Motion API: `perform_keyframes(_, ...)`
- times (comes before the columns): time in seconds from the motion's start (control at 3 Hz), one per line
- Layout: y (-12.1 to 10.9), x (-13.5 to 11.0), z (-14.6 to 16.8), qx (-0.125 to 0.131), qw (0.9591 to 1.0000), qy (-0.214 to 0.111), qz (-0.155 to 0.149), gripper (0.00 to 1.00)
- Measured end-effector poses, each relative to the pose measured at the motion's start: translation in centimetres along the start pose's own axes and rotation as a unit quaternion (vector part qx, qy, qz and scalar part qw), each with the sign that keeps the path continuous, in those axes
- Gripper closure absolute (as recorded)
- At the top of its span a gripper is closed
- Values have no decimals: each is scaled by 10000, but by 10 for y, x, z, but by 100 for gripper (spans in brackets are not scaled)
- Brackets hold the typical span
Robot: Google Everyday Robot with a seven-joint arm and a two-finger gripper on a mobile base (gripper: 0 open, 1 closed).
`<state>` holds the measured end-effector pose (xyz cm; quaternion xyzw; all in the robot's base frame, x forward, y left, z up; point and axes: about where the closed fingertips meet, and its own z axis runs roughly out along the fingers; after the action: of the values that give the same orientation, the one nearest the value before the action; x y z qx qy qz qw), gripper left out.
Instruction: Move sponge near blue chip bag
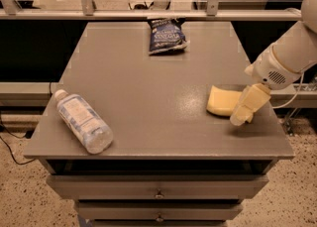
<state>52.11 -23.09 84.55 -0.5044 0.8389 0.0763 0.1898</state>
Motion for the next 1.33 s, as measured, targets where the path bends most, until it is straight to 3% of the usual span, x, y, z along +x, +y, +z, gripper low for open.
perform_keyframes(0.33, 3, 3, 13, -30, 9999, -12, 115, 12)
perform_keyframes(0.67, -3, 1, 13, 58, 9999, -11, 159, 35)
perform_keyframes(1.33, -37, -21, -15, 520, 9986, -28, 100, 82)
